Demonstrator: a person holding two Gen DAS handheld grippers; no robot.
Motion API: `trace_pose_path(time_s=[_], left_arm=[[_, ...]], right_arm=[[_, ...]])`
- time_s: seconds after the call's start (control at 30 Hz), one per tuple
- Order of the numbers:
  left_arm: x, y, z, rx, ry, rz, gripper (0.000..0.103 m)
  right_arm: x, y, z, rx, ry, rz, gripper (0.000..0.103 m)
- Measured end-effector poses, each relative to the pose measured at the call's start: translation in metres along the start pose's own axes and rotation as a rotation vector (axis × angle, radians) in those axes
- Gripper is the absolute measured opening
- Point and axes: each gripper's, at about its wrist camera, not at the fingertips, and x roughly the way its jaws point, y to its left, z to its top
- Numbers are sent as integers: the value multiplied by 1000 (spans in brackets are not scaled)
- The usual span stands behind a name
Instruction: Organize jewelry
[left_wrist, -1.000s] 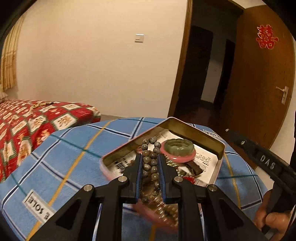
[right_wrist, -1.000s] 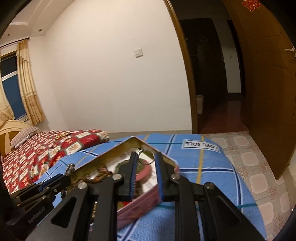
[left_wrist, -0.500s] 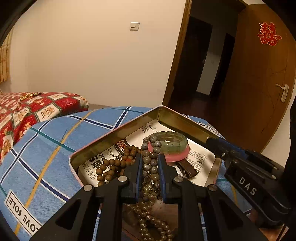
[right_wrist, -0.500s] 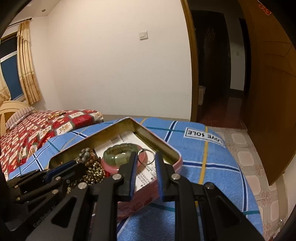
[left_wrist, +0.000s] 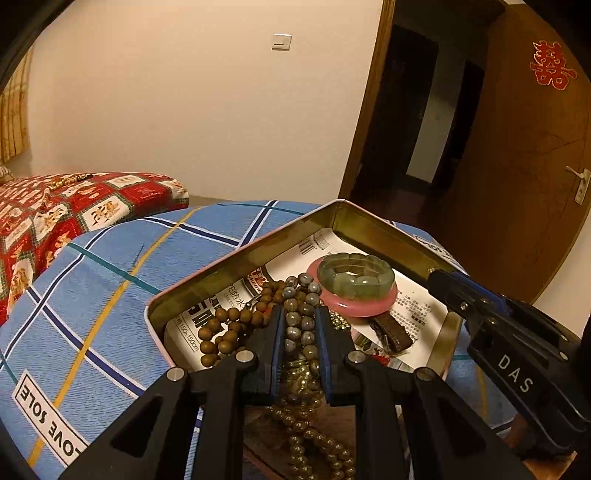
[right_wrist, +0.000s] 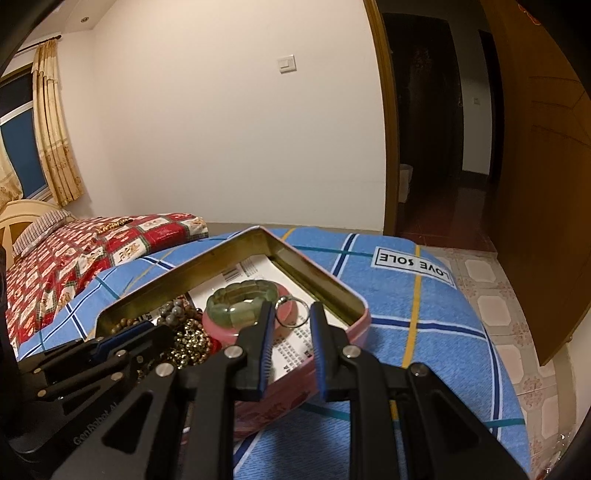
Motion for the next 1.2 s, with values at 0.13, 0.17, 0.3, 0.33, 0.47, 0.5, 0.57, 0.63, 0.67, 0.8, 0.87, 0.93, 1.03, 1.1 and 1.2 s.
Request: trace_pose_path(time_s=[0.13, 0.17, 0.3, 0.33, 0.47, 0.5, 0.57, 0.63, 0.67, 0.8, 0.87, 0.93, 1.03, 1.1, 1.2], left_arm=[[0, 1, -1, 0, 2, 17, 17], [0, 1, -1, 2, 2, 24, 17], [0, -2, -2, 19, 4, 25, 35], [-1, -3, -2, 24, -1, 31, 48], [-10, -3, -3, 17, -47, 75, 73], [-10, -1, -2, 13, -51, 79, 73], [-9, 0, -2, 5, -45, 92, 73], [-10, 2, -2, -1, -47, 92, 73], [-10, 2, -1, 0, -49, 93, 73], [-12, 1, -1, 10, -67, 112, 74], [-14, 2, -2, 15, -75, 129, 74], [-18, 2, -3, 19, -92, 159, 74], [-27, 5, -5, 28, -124, 220, 74], [-33, 8, -9, 27, -140, 247, 74], [-43, 10, -15, 20, -149, 261, 74]], right_arm=[[1, 0, 0, 4, 3, 8, 23], [1, 0, 0, 8, 1, 10, 23], [0, -1, 0, 24, -7, 20, 26], [-1, -2, 0, 32, -13, 26, 30], [-8, -4, 0, 54, -51, 31, 57], [-12, -3, 0, 53, -73, 18, 64], [-16, -3, 1, 53, -96, 0, 69], [-17, -5, 2, 65, -110, -11, 73], [-17, -7, 2, 74, -113, -16, 73], [-16, -11, 2, 100, -119, -24, 74], [-17, -11, 2, 102, -128, -35, 75], [-19, -11, 1, 99, -143, -56, 77], [-26, -9, 1, 92, -188, -98, 81], [-29, -9, 0, 91, -212, -116, 85], [-34, -8, -1, 84, -240, -135, 87]])
